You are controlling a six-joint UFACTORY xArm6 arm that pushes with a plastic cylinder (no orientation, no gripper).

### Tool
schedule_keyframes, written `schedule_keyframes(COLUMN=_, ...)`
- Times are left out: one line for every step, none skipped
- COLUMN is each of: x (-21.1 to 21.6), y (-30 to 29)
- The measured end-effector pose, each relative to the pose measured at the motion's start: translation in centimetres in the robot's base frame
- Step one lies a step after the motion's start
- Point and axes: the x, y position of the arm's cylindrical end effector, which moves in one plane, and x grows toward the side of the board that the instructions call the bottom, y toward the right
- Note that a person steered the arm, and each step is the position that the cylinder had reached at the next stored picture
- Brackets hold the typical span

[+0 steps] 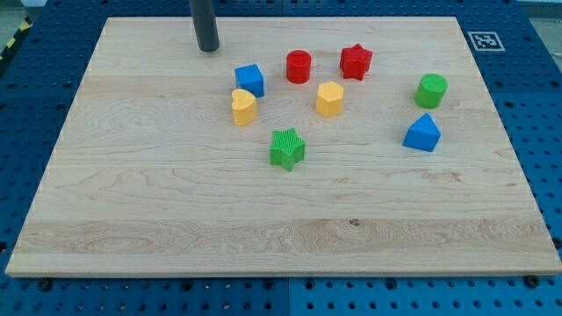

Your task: Slide the red star towards the red circle

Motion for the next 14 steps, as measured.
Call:
schedule_keyframes(x=0.3, y=0.0)
schedule_keyframes(x=0.3, y=0.0)
schedule_keyframes(x=0.3, y=0.2)
schedule_keyframes(x=0.4, y=0.2)
schedule_keyframes(x=0.4, y=0.1)
schedule_keyframes(x=0.4, y=1.8)
schedule_keyframes(x=0.4, y=9.3)
schedule_keyframes(x=0.0, y=18.1)
schedule_keyframes(x=-0.1, y=25.8)
schedule_keyframes(x=1.5, y=26.2)
schedule_keyframes(x=3.3, y=25.3)
schedule_keyframes(x=5.4, y=24.8)
schedule_keyframes(x=6.4, y=23.0)
schedule_keyframes(x=6.4, y=20.8)
